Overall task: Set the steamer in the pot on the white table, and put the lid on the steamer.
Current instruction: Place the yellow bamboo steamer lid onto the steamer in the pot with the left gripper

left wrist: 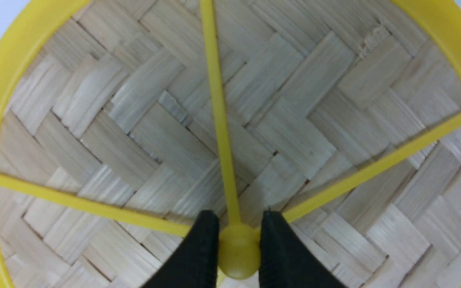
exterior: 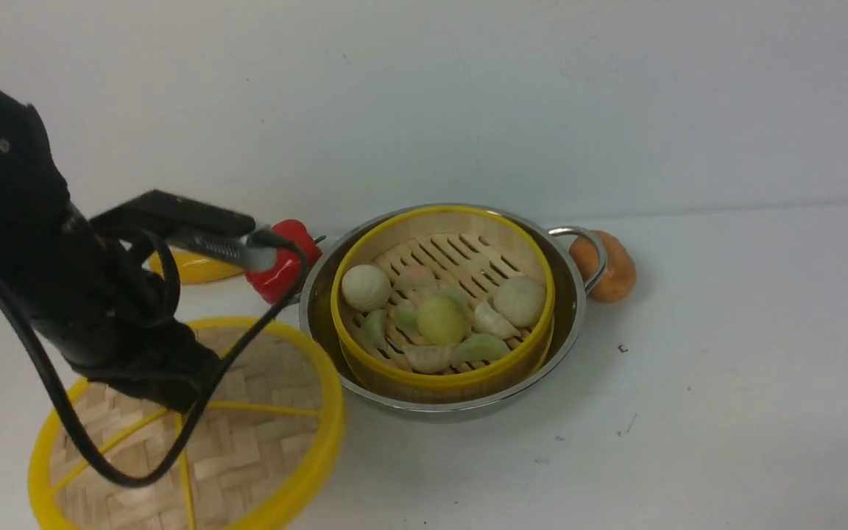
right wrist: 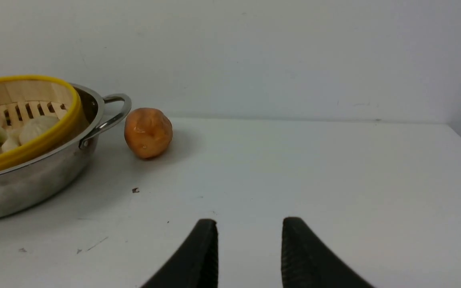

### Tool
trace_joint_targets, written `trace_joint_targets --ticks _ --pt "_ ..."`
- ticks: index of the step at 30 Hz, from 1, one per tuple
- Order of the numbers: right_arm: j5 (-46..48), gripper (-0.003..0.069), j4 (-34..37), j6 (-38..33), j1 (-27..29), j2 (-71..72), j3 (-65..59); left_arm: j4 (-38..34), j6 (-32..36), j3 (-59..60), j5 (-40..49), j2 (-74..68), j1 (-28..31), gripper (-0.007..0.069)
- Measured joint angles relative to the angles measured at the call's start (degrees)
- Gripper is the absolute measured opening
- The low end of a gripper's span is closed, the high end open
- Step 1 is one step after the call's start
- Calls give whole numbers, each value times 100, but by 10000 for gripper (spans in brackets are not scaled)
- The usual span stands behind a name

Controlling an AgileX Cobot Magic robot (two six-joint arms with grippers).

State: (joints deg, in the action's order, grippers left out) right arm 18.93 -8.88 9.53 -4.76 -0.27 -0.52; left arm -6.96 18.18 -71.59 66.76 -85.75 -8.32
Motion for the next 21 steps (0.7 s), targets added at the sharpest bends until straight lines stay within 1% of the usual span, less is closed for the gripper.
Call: trace_joint_targets --ticks 4,5,6,10,14,15,17,21 --pt "0 244 0 0 -49 0 0 -11 167 -778 93 -29 -34 115" --pt "0 244 0 0 -55 0 0 -11 179 -817 93 -39 -34 115" --pt "0 244 0 0 -79 0 0 -11 273 -1168 103 -155 -132 115" --pt "0 244 0 0 -105 0 0 23 350 -1796 114 -627 -476 115" --pt "0 244 0 0 -105 0 0 334 366 -2594 84 -1485 -1004 115" --pt "0 244 0 0 -105 0 0 334 371 -2637 83 -1485 -1004 115" --pt "0 244 0 0 -105 0 0 418 372 -3168 51 -2004 -1197 115" --pt "0 244 0 0 -105 0 0 413 402 -3880 -162 -2655 -1324 115"
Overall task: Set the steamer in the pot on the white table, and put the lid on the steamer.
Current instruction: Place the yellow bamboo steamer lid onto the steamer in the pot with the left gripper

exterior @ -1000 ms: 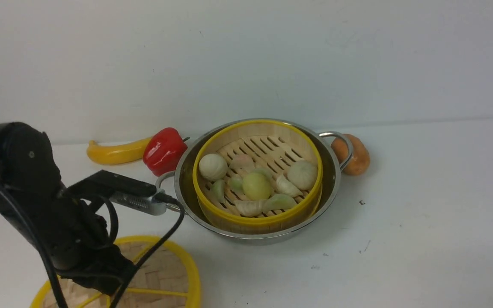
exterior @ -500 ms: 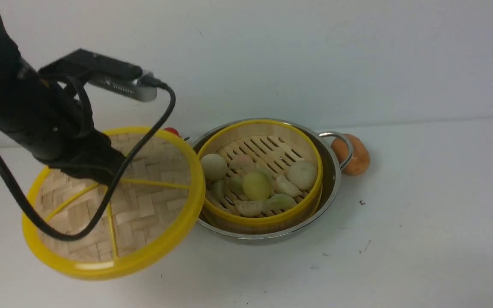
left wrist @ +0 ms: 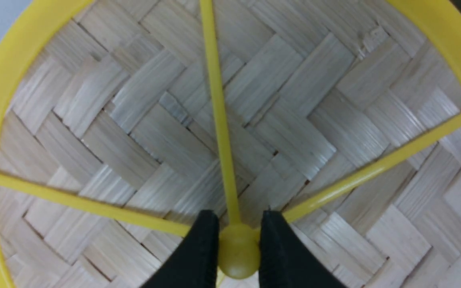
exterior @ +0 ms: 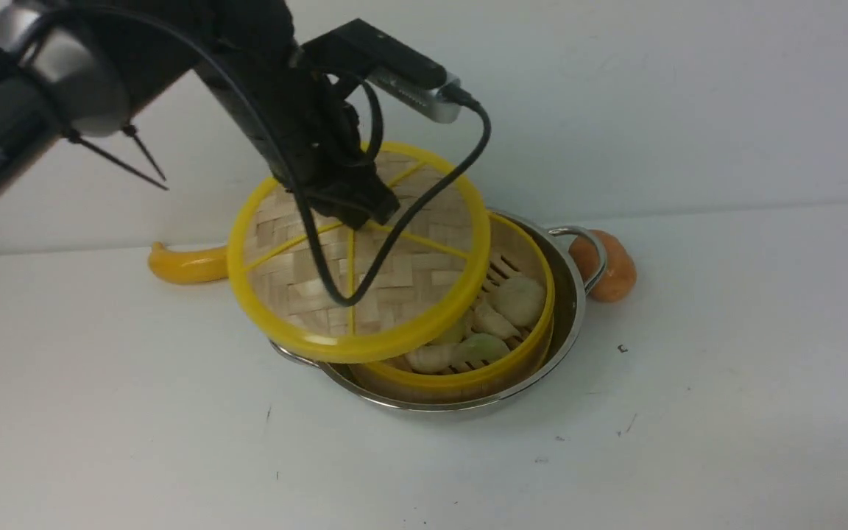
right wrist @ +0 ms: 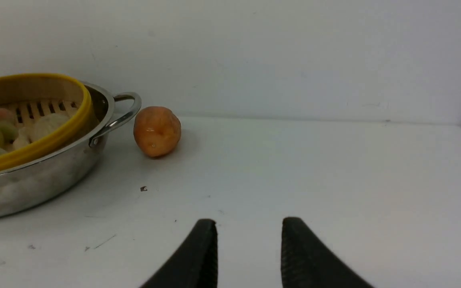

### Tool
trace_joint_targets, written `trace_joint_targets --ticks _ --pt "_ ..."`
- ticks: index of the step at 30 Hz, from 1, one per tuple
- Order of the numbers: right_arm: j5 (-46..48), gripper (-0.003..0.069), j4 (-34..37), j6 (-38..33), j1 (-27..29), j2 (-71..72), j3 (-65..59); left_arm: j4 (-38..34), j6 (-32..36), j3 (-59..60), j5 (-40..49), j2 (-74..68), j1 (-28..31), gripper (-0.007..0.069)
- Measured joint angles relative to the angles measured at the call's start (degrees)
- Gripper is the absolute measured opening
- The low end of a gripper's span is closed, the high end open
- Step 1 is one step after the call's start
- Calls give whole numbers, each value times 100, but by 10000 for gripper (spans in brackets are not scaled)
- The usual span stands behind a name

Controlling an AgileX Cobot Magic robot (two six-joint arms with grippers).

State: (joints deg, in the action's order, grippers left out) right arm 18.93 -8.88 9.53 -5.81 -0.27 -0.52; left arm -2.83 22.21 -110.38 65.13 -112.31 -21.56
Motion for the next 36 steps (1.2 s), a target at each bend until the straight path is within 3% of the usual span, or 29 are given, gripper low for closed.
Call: trace_joint_targets --ticks 12,36 --pt "0 244 0 0 0 0 0 -200 155 -645 -178 -1020 -231 115" --pt "0 244 0 0 0 0 0 -269 52 -664 -434 -1288 -353 115"
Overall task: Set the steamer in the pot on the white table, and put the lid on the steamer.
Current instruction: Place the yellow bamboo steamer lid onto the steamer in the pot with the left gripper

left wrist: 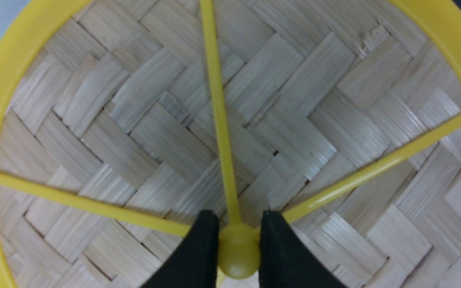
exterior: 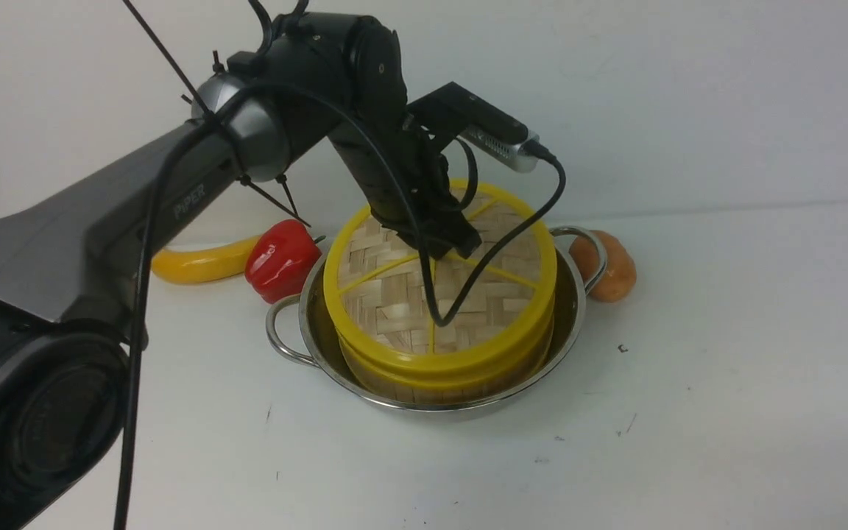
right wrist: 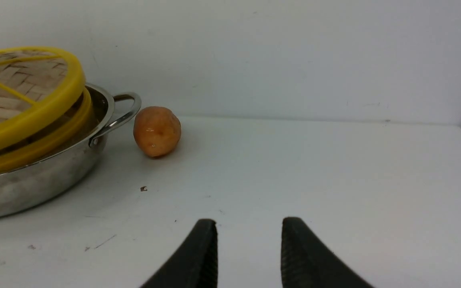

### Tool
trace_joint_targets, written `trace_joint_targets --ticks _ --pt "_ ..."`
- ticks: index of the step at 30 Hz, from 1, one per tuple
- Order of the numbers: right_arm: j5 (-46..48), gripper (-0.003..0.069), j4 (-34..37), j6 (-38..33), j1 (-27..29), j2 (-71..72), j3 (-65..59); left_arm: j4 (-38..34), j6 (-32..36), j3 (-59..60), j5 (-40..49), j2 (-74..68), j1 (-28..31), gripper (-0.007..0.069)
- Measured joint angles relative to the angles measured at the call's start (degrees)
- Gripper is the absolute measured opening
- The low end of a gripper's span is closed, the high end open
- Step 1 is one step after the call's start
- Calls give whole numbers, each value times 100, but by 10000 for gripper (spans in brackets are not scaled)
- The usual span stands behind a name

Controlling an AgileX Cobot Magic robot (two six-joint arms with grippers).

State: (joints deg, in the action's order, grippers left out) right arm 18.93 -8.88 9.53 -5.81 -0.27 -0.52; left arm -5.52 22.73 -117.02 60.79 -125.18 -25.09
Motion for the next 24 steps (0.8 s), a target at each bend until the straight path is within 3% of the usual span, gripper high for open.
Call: trace_joint_targets --ticks 24 --pt "0 244 0 0 0 0 0 109 0 -17 64 -138 0 115"
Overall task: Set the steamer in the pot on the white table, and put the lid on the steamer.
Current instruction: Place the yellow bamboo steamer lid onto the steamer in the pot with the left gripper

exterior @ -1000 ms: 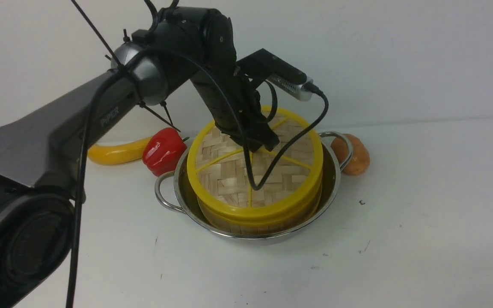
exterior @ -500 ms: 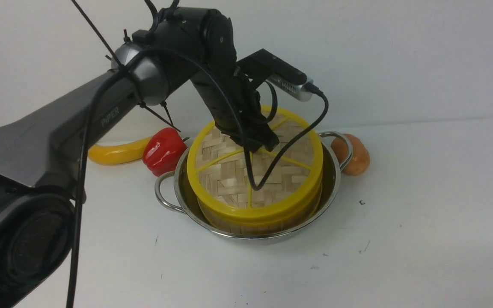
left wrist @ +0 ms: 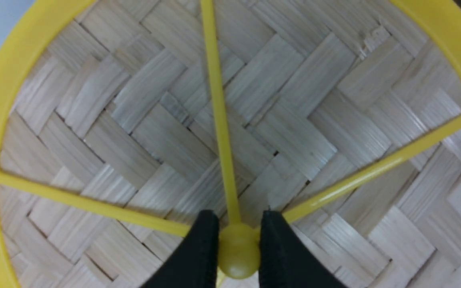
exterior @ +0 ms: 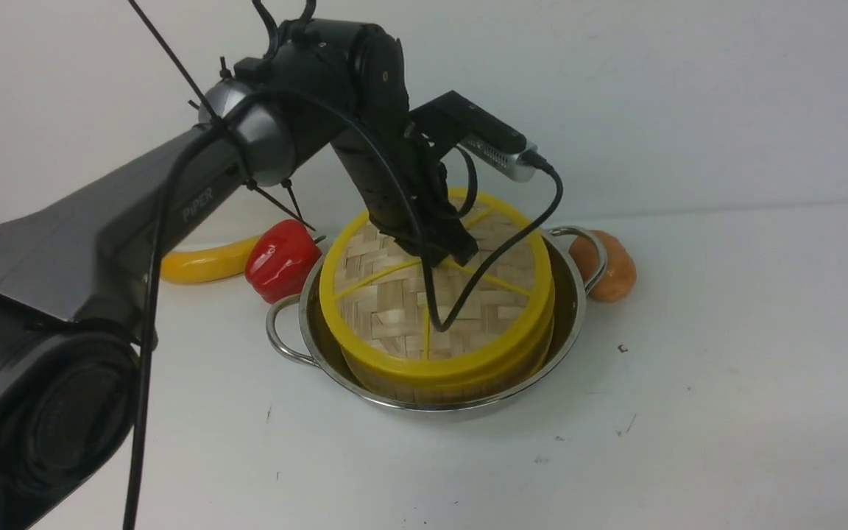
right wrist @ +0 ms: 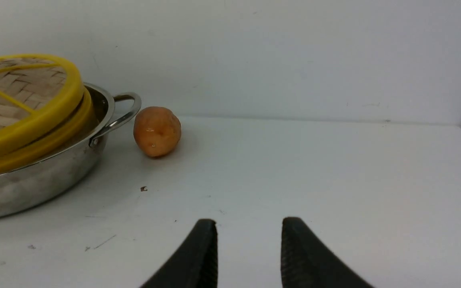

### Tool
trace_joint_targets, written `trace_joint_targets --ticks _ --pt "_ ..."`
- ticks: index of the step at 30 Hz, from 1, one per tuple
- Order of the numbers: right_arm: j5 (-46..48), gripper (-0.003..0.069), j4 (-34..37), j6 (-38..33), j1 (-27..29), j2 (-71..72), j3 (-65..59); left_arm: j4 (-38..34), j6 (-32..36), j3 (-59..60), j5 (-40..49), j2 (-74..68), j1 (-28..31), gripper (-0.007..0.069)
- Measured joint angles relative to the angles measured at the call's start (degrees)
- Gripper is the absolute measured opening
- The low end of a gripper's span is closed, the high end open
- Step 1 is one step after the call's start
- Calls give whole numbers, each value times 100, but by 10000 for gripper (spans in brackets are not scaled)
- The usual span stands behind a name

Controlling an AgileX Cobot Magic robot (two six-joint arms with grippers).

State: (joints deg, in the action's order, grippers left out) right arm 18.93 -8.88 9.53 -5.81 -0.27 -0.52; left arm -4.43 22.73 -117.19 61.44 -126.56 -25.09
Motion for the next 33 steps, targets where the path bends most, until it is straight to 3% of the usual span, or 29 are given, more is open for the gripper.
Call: trace_joint_targets --ticks 33 --pt "0 244 0 0 0 0 0 178 157 -18 -297 -77 -195 125"
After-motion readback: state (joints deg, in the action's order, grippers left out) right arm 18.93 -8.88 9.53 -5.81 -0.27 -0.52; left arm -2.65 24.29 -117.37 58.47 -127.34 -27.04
